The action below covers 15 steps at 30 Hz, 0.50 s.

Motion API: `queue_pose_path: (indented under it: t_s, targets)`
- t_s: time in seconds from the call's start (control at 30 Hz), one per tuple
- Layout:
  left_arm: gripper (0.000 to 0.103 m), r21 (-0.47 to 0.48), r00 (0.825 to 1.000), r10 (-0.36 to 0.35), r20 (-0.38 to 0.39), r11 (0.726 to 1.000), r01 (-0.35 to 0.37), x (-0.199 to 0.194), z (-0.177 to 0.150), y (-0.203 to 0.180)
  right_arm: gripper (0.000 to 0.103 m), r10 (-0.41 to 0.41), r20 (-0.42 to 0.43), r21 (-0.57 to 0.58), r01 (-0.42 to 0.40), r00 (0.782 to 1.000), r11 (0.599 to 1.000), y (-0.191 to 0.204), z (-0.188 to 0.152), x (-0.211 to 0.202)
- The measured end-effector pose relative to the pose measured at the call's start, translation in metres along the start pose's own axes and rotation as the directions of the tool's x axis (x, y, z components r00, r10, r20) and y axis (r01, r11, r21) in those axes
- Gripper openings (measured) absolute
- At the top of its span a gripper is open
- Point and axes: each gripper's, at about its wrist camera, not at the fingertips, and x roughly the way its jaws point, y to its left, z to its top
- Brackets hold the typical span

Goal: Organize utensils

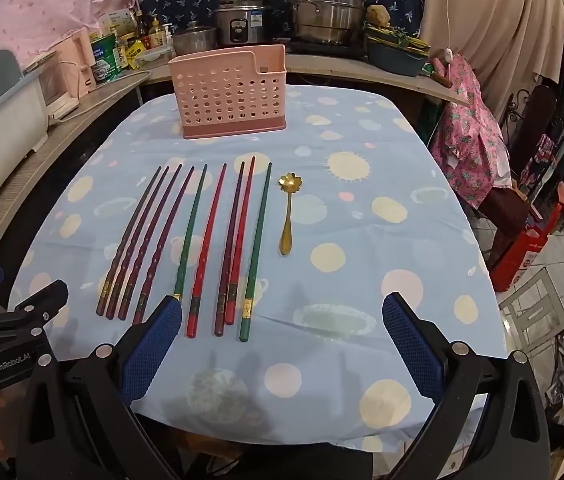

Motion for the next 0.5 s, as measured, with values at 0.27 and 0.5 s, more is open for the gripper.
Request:
queue_pose_path:
  t_s: [0.27,0.5]
  targets:
    - [0.096,-0.009,1.0,0.003,-0.004,1.0,-0.003,-0.003,0.001,0.0,0.096,0.011,0.001,0.013,-0.011,1.0,1.0,-0.015,-0.002,-0.009]
    - [0.096,-0.008,1.0,0.003,-0.005,1.0,-0.003,-0.004,0.003,0.0,0.096,0.013,0.001,0.025,-0.013,1.0,1.0,-0.021,0.0,-0.009]
